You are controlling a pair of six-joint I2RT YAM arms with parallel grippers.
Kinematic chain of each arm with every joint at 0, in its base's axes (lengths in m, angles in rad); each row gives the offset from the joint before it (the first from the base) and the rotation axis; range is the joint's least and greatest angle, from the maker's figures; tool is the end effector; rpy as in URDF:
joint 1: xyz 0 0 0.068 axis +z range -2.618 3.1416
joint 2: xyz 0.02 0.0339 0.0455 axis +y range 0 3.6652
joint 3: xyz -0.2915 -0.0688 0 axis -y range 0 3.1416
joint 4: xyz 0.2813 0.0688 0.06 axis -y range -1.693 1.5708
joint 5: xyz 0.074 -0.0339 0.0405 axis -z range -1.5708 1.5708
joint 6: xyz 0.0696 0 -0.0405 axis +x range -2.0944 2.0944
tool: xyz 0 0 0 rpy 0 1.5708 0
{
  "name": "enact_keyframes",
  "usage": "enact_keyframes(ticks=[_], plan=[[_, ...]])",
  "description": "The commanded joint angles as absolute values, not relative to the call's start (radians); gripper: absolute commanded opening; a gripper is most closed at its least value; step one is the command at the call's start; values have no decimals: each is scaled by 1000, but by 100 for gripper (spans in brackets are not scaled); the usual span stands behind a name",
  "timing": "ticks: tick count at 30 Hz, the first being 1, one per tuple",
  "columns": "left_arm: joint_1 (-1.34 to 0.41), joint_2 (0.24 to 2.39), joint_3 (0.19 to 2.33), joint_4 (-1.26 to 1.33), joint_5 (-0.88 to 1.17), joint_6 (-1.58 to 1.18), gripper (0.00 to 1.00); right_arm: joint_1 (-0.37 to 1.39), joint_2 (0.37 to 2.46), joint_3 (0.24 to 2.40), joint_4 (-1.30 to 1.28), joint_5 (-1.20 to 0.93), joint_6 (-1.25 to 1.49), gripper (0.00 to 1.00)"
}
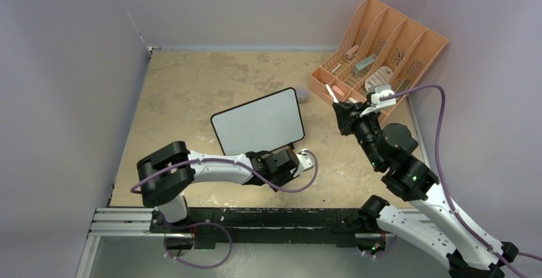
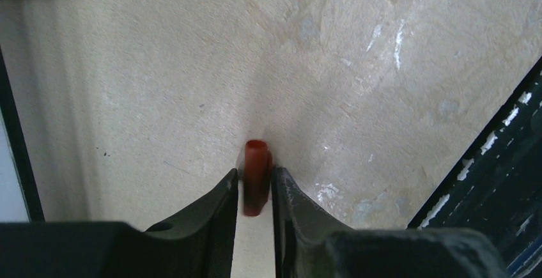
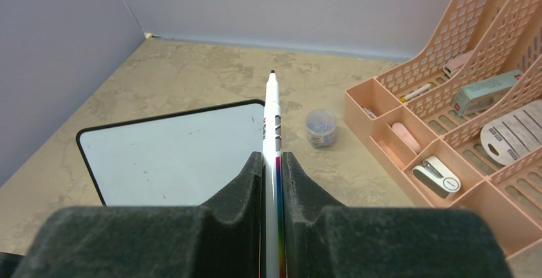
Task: Write a sentence on the whiteboard
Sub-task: Place the pen cap at the center of the board.
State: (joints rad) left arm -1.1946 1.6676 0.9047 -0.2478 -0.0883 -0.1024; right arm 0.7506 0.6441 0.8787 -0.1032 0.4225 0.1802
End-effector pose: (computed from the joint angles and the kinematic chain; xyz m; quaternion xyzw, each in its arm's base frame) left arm 0.1413 -0.3410 0.1312 0.4882 0.8268 -0.1330 0.2457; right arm 0.1532 0.1038 0.4303 -0.0300 0.6628 0.2065 0.7191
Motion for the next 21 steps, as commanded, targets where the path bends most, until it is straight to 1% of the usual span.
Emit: enact_keyframes(ticks=[1,7,11,12,13,14,21], plan=[[-1208,1690,934,-273,-133,-151,26,750,612,881,-76,398,137,0],[-1224,1658,955,-325,-169,-170,40,750,621,886,-78,381,124,0],[-1224,1569,988,-340,-205,-163,49,750,639,900,-67,407,127,0],[-1224,1544,1001,-341,-213,-159,52,749,646,903,-61,422,122,0],[-1224,1514,1017,-344,-222,-155,59,749,658,912,-61,424,123,0],[-1223,1486,1033,-346,-235,-149,63,750,669,922,-69,425,131,0],[-1180,1333,1113,-358,-317,-101,65,750,731,939,-28,407,136,0]])
